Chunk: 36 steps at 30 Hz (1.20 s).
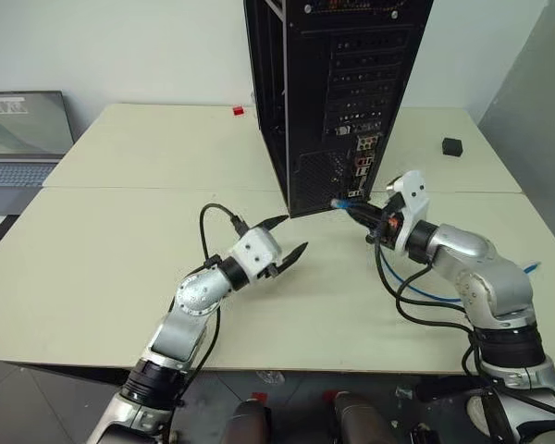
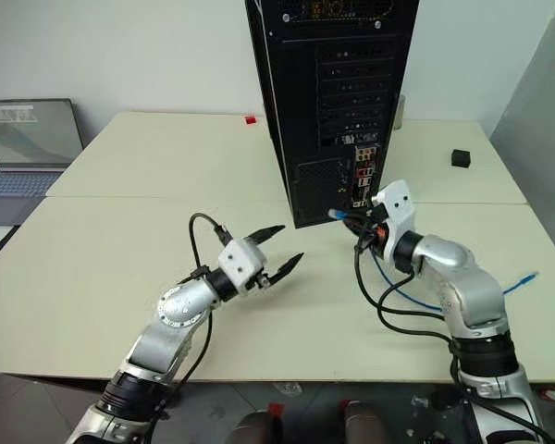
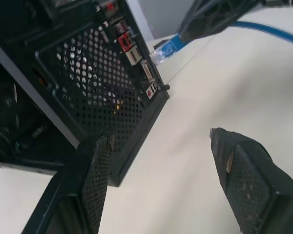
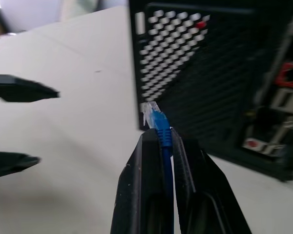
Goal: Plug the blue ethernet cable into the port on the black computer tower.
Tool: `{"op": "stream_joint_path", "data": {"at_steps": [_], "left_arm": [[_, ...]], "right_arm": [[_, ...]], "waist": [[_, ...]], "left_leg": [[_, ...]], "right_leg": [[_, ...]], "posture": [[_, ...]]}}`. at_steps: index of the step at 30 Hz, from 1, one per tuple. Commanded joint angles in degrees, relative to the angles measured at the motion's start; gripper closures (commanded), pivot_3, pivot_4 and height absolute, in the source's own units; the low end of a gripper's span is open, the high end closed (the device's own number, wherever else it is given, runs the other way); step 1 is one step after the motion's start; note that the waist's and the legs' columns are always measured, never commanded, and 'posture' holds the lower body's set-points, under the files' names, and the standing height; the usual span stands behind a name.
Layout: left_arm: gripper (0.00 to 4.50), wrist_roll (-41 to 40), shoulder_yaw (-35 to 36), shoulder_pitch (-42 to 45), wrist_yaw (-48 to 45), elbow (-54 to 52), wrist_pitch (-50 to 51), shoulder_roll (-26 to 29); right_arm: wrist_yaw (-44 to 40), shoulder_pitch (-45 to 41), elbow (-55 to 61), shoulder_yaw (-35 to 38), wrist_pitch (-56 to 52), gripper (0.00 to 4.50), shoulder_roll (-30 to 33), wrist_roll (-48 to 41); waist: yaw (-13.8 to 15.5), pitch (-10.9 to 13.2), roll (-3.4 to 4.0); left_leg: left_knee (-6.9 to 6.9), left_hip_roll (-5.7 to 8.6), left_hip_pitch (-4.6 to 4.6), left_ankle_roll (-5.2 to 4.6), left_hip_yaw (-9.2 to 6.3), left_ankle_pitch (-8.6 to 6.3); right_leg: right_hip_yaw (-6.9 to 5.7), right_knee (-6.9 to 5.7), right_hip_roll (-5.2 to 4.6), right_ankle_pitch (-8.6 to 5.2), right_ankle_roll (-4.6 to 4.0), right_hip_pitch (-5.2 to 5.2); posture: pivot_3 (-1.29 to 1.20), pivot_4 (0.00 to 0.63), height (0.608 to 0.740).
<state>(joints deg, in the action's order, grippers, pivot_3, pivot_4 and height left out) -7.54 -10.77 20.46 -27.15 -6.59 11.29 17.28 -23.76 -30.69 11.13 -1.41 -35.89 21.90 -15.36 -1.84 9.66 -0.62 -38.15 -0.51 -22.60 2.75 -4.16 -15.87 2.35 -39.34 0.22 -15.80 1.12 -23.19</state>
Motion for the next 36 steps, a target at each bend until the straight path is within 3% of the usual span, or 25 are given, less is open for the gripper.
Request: {"op": "stream_joint_path", "data": {"at_steps": [1,11,22,36], "left_arm": [[1.20,-6.09,2.36,4.90,4.91,-5.76,17.33,-5.10],[1.20,-5.12,2.14,11.14,12.70,-7.58,31.76,-12.04],[1.20,-0.09,-2.27,12.09,12.72,-7.42,26.95,-10.50],[1.20,2.26,-3.48,11.13,11.68,-7.33,23.32,-9.99]], "right_arm": [[9.48,-2.72,-0.15,0.79,4.10,4.50,-3.22,5.95],[17.00,-4.00,-2.03,1.21,3.79,4.50,-8.04,11.28],[19.04,-6.86,-8.00,3.96,4.69,4.50,-12.55,10.06],[19.01,-8.39,-12.16,5.39,7.35,4.50,-13.10,10.02]], "waist": [[0.01,0.00,-0.01],[0.04,0.00,0.00],[0.01,-0.01,0.00],[0.00,0.00,0.00]], "left_leg": [[-0.02,0.02,-0.01,0.00,0.00,0.00],[0.04,0.01,0.04,0.04,0.00,0.02],[0.07,0.02,0.08,0.06,0.14,0.03],[0.08,0.00,0.08,0.04,0.31,0.02]], "right_leg": [[0.01,-0.02,0.00,0.00,0.00,-0.02],[0.12,-0.02,-0.01,0.00,0.00,-0.03],[0.17,-0.02,0.00,0.00,-0.01,-0.03],[0.19,-0.02,0.00,0.00,-0.01,-0.04]], "posture": [[0.00,0.150,0.740],[0.00,0.150,0.740],[0.00,0.150,0.740],[0.00,0.150,0.740]]}}
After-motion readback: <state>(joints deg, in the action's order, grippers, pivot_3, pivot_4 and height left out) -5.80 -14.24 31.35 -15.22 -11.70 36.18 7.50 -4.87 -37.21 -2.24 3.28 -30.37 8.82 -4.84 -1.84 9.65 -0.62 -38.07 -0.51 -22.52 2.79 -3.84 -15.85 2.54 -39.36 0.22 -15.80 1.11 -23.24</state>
